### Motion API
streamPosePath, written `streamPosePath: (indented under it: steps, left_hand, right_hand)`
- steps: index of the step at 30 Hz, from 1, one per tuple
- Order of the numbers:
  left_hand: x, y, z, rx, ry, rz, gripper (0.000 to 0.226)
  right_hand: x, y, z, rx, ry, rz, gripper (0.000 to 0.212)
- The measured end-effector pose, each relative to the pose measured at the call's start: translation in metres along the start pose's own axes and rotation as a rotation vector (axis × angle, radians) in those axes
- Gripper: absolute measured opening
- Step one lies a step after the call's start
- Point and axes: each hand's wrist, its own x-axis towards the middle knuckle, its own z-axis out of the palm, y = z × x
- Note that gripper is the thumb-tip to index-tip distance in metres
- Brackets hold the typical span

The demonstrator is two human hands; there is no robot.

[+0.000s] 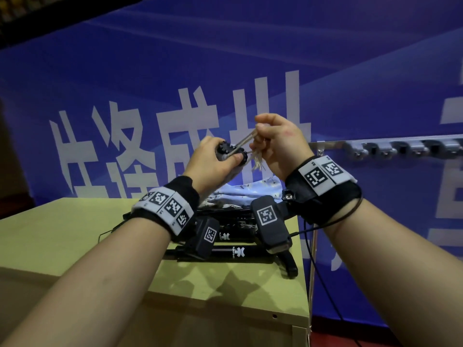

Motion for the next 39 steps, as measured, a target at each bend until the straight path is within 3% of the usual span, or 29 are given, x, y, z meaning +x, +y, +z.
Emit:
streamPosePath:
  steps: [11, 18, 23, 27, 32, 39]
  left_hand:
    - [0.041, 0.093, 0.049, -0.062, -0.074, 0.172, 0.025]
    - [0.051, 0.141, 0.119, -0.242, -0.191, 0.175, 0.033]
    - [0.043, 0.134, 0.17, -0.386, -0.325, 0.056, 0.044]
    - [0.042, 0.117, 0.2, -0.52, -0.466, -0.042, 0.026]
    - [0.047, 0.09, 0.222, -0.348, -0.519, -0.052, 0.039]
    - [0.056, 0.066, 0.24, -0.393, -0.658, -0.028, 0.037]
  right_hand:
    - [-0.006, -0.083, -0.049, -0.108, 0.248, -0.233, 0.027]
    - [-0.008, -0.122, -0.114, -0.353, 0.305, -0.334, 0.027]
    - [-0.002, -0.109, -0.163, -0.541, 0.352, -0.278, 0.028]
    - [0.013, -0.087, -0.191, -0.628, 0.362, -0.191, 0.03]
    - [0.036, -0.053, -0.215, -0.762, 0.325, -0.102, 0.032]
    - [0.042, -0.014, -0.236, -0.792, 0.255, 0.099, 0.036]
